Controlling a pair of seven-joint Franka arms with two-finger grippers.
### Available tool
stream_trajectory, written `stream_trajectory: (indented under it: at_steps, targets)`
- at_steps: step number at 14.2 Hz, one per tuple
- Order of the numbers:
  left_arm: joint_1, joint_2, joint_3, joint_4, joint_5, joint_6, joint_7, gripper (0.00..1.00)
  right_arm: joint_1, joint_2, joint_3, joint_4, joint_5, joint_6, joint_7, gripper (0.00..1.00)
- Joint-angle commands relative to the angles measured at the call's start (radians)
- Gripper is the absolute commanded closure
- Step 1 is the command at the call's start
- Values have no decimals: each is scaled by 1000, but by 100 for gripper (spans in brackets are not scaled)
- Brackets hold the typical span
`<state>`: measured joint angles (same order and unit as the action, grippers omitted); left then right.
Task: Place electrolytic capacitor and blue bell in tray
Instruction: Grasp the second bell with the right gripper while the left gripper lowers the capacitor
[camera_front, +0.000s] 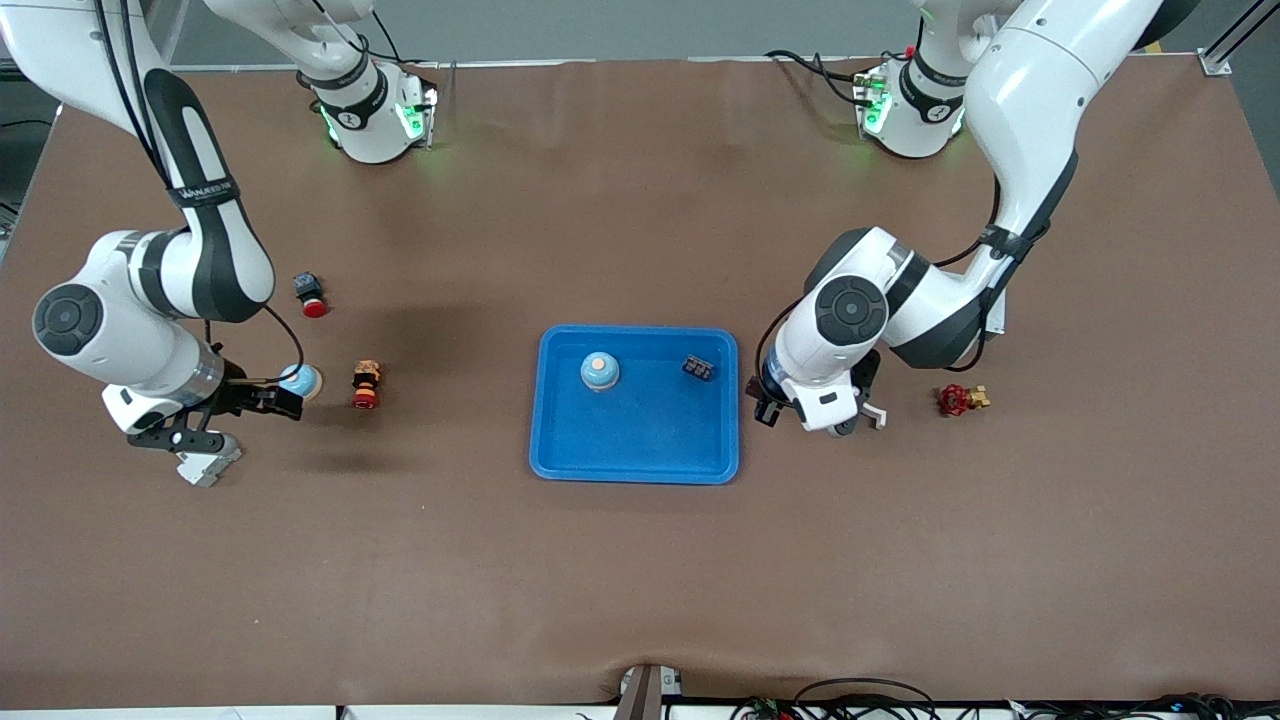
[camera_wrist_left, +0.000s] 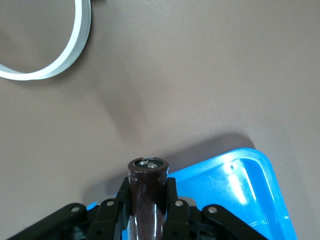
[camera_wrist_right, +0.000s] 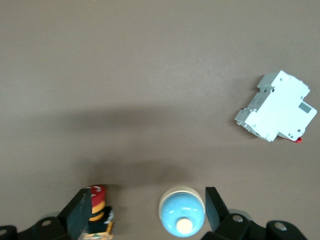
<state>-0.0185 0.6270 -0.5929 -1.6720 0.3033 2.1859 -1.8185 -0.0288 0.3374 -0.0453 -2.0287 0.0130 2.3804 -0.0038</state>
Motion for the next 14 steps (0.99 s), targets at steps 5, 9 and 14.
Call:
stream_trajectory:
  at_steps: [5, 9, 14]
  targets:
    - [-90, 100, 30, 138, -4, -12, -116, 100, -49, -47, 22, -174, 1, 175, -38, 0]
    - [-162, 122, 88, 140, -6, 46, -183, 100, -63, -44, 22, -240, -1, 253, -38, 0]
    - [-274, 177, 177, 156, -6, 179, -317, 100, -71, -31, 22, -278, 1, 295, -36, 0]
